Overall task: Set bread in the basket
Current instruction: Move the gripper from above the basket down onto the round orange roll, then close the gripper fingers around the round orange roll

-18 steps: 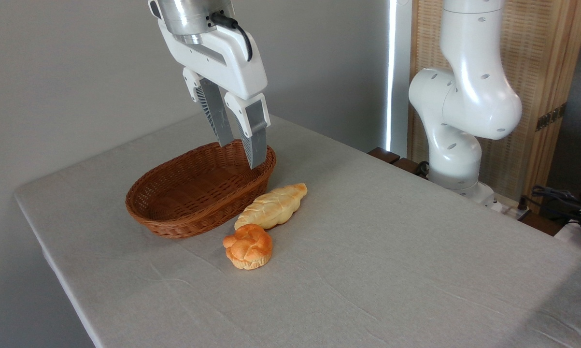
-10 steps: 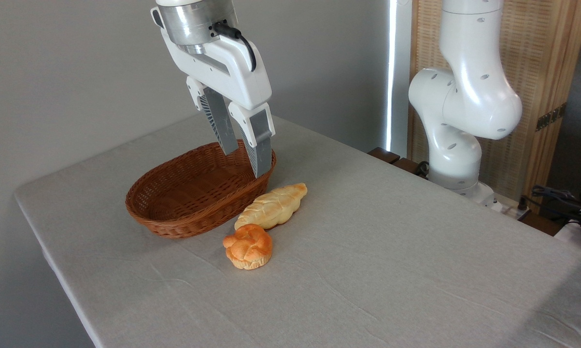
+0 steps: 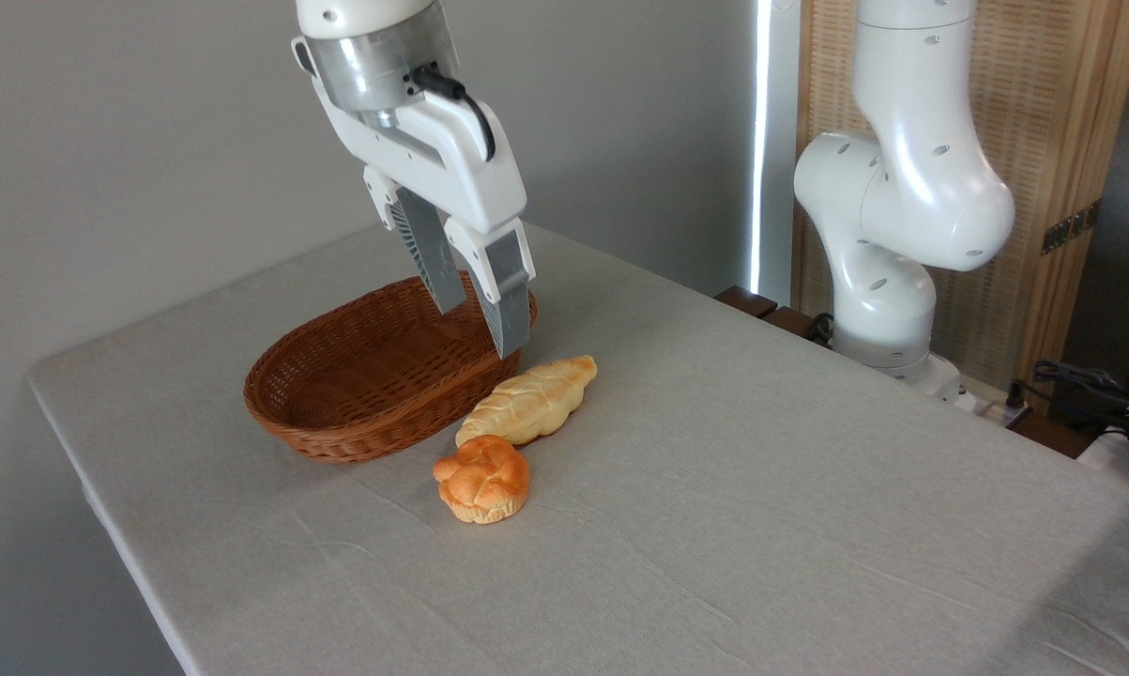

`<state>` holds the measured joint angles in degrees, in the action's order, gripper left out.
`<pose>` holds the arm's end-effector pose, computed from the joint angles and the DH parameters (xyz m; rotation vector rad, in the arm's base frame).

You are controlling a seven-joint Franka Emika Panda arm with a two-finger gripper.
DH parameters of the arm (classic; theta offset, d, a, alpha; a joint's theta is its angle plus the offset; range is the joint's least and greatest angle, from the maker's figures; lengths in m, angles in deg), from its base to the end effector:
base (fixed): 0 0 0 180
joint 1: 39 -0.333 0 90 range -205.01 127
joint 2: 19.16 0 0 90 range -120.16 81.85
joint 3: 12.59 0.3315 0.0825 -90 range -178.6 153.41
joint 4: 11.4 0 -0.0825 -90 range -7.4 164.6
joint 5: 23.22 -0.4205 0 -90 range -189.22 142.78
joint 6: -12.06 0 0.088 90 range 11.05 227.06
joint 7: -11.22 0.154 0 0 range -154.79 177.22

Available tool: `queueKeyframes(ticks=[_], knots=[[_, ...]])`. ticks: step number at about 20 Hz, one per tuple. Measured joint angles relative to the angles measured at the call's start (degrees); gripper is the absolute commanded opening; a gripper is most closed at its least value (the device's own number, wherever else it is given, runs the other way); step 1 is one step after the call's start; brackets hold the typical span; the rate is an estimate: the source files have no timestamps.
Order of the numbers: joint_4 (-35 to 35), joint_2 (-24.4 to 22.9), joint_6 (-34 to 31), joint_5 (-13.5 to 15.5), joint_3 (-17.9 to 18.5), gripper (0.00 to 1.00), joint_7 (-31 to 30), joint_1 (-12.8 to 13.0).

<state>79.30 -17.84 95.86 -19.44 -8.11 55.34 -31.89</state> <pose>0.5772 -0.0377 0.5655 2.7764 -1.2038 -0.1688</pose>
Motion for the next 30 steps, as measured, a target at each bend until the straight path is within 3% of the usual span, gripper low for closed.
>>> queueKeyframes(ticks=[6,11,17,24,30], knots=[[1.1,1.3,0.8,0.0,0.1,1.0,0.0,0.0],[8.6,-1.8,6.0,0.0,-0.3,1.0,0.0,0.4],[19.4,-3.1,21.4,0.0,-0.4,1.0,0.0,1.2],[28.8,-4.1,34.0,0.0,-0.6,1.0,0.1,3.1],[33.0,-4.1,37.6,0.0,-0.8,1.0,0.1,4.6]])
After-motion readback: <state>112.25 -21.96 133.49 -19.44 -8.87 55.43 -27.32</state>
